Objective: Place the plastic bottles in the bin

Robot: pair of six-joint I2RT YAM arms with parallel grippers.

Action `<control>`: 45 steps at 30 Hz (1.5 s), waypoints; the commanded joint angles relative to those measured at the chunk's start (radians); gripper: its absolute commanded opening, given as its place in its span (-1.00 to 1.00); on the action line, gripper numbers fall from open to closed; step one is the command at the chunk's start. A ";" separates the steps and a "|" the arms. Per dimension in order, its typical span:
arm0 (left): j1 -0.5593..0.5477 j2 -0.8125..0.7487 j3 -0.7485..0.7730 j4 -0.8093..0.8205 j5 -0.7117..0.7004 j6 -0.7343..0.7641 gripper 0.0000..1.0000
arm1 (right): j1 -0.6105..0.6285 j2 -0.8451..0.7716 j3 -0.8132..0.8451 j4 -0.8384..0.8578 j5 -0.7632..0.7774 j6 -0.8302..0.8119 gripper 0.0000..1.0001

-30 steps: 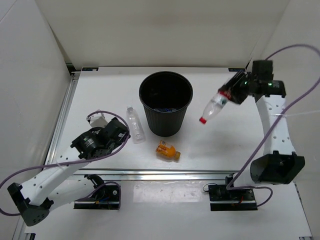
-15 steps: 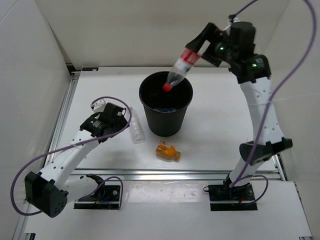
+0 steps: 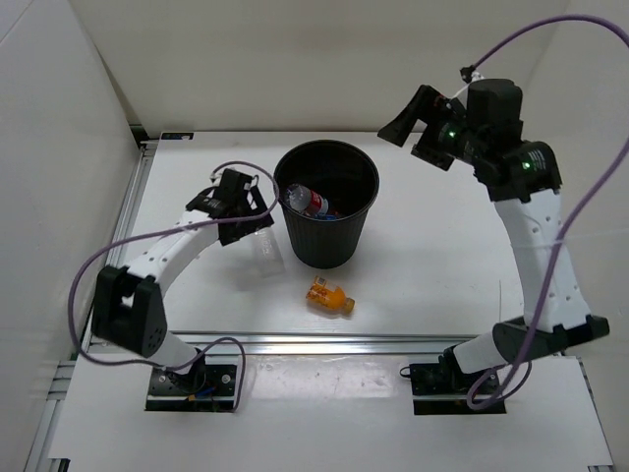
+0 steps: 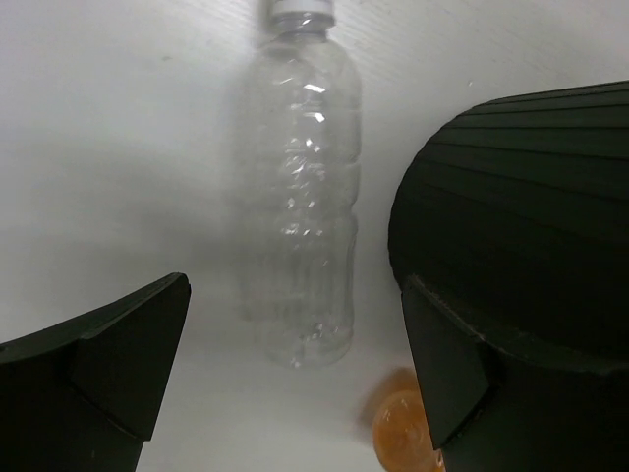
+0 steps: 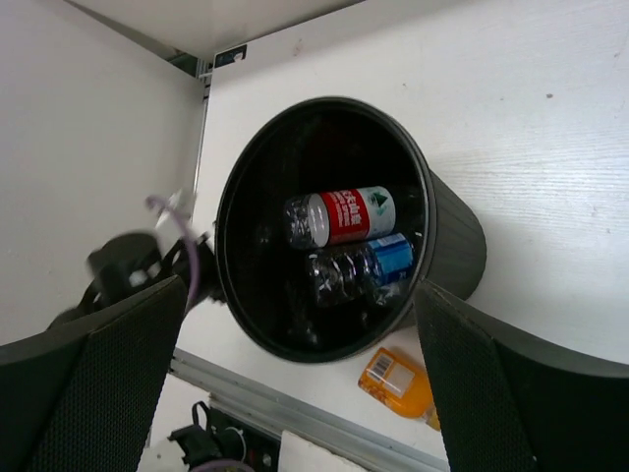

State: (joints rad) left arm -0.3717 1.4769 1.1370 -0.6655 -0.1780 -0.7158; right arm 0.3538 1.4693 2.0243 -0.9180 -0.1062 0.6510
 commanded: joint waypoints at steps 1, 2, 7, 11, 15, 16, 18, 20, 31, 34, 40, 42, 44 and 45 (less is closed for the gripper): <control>-0.015 0.086 0.070 0.043 0.025 0.110 1.00 | -0.012 -0.050 -0.064 -0.024 0.008 -0.031 1.00; -0.015 0.101 0.070 0.043 0.025 0.110 1.00 | -0.012 -0.059 -0.064 -0.024 0.008 -0.031 1.00; -0.015 0.204 0.070 0.069 0.035 0.087 1.00 | -0.056 -0.119 -0.111 -0.061 -0.016 -0.040 1.00; -0.015 0.269 0.061 0.069 0.057 0.068 1.00 | -0.093 -0.139 -0.121 -0.093 -0.044 -0.063 1.00; -0.015 0.329 0.061 0.069 0.121 0.068 0.73 | -0.136 -0.148 -0.121 -0.114 -0.064 -0.083 1.00; -0.006 0.339 0.061 0.069 0.136 0.068 0.60 | -0.145 -0.158 -0.133 -0.114 -0.073 -0.094 1.00; -0.006 0.339 0.052 0.069 0.149 0.059 0.46 | -0.171 -0.158 -0.145 -0.114 -0.091 -0.094 1.00; 0.004 0.298 0.038 0.069 0.140 0.049 0.31 | -0.186 -0.158 -0.156 -0.114 -0.111 -0.094 1.00; 0.013 -0.095 0.274 -0.144 -0.178 -0.019 0.26 | -0.208 -0.158 -0.217 -0.073 -0.168 -0.074 1.00; -0.030 -0.124 0.392 -0.144 -0.192 0.004 0.28 | -0.199 -0.158 -0.254 -0.050 -0.168 -0.065 1.00; -0.183 -0.005 0.664 -0.114 -0.135 0.099 0.33 | -0.180 -0.167 -0.352 -0.010 -0.168 -0.045 1.00; -0.223 0.031 0.713 -0.082 -0.121 0.116 0.36 | -0.170 -0.176 -0.361 -0.010 -0.168 -0.034 1.00; -0.263 0.094 0.736 -0.071 -0.089 0.134 0.47 | -0.161 -0.176 -0.371 -0.010 -0.168 -0.034 1.00; -0.263 0.121 0.772 -0.071 -0.046 0.134 0.55 | -0.161 -0.185 -0.371 -0.010 -0.168 -0.034 1.00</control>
State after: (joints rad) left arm -0.6041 1.5105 1.8648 -0.7227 -0.3065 -0.6254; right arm 0.1833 1.3212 1.6527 -0.9771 -0.2611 0.6106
